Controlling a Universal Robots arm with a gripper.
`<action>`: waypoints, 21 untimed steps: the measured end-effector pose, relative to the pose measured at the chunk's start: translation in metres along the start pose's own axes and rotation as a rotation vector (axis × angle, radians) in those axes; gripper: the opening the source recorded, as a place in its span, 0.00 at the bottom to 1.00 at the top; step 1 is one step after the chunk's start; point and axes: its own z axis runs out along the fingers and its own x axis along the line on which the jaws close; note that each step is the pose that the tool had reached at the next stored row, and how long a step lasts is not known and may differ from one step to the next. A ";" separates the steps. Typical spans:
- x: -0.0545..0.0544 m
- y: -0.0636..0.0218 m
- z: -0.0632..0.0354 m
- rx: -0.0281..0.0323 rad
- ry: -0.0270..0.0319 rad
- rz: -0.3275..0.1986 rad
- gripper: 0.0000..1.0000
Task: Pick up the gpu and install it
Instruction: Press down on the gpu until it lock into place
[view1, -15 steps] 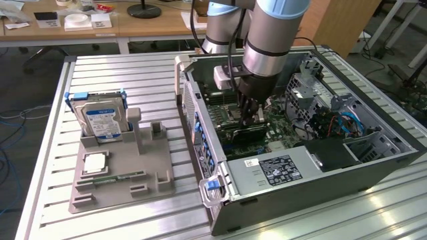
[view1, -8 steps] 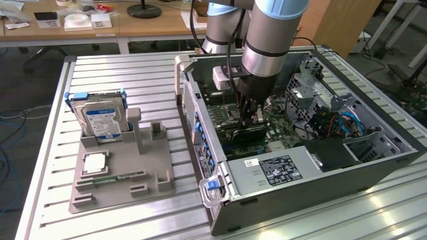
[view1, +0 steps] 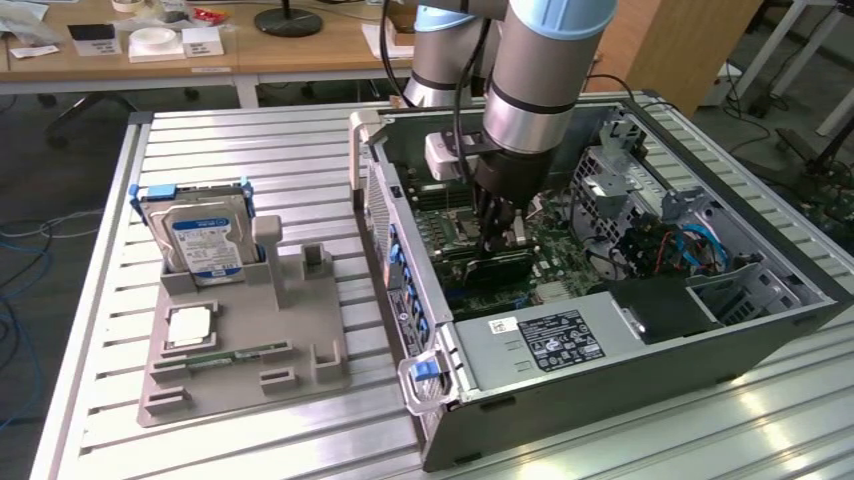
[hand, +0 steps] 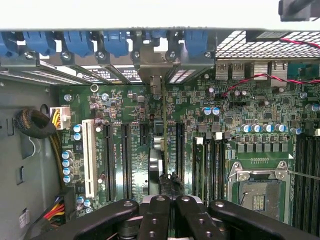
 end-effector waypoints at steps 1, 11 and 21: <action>0.000 0.0000 0.0000 0.0000 0.0000 0.000 0.11; 0.000 -0.0001 -0.0038 0.0004 -0.0007 0.000 0.11; -0.001 -0.0003 -0.0185 0.0001 0.0003 0.000 0.11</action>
